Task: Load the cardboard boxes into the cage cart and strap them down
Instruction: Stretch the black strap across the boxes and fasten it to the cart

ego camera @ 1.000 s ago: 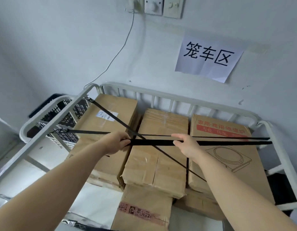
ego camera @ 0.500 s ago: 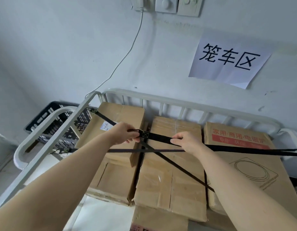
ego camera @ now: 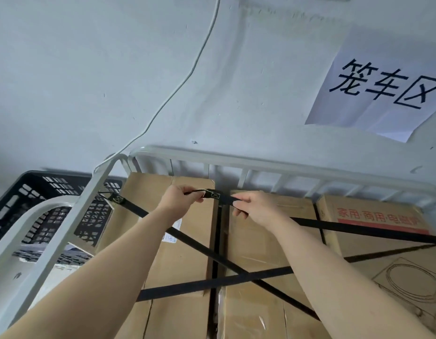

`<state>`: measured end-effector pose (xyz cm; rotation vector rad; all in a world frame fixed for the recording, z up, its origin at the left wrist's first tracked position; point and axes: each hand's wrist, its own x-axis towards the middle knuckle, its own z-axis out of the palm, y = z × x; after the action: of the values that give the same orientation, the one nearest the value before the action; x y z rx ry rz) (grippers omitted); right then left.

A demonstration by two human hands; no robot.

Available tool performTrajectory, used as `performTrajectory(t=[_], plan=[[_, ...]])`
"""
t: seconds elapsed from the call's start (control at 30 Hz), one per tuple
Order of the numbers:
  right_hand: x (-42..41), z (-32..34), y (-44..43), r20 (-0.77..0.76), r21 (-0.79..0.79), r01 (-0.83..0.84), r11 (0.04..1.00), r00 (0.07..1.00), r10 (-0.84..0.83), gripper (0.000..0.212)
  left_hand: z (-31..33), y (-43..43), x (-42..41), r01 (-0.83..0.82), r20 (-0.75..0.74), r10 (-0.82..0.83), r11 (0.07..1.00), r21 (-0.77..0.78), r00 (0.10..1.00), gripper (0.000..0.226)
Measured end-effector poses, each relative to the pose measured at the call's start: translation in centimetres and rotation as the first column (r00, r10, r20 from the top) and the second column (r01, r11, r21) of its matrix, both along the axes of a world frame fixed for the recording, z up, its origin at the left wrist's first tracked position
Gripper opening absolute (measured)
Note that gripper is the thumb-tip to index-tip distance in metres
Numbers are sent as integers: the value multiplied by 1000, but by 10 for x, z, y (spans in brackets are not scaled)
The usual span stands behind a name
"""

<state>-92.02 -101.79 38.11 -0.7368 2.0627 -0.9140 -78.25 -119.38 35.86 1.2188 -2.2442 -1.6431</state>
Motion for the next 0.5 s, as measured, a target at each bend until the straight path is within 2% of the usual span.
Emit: performTrajectory(t=[0.07,0.13,0.2,0.3,0.33,0.4,0.5], plan=[[-2,-12,-18,12,-19,20,1000,1000,-20,30,-14,-8,-9,-96,52,95,995,20,994,17],[-5,-25,-32,31,-34,44,998,999,-43,32,-23,-13,-18,-236,111,222,961,141,969,34],[-9,-40,-43,23,-46,58,997,998,-57,35,-27,-16,-26,-361,169,320,858,365,932,43],[-15,-58,-56,-29,-37,25,999,999,-26,35,-35,-23,-39,-361,131,368,674,645,921,39],[-16,-62,-60,-42,-40,6,999,999,-7,34,-38,-25,-44,-342,104,377,647,681,920,42],[-17,-72,-68,-72,-51,-33,998,997,29,33,-45,-29,-54,-345,84,394,659,668,915,44],[-21,-83,-79,-122,-50,-75,996,990,68,34,-57,-37,-67,-381,104,405,699,605,908,28]])
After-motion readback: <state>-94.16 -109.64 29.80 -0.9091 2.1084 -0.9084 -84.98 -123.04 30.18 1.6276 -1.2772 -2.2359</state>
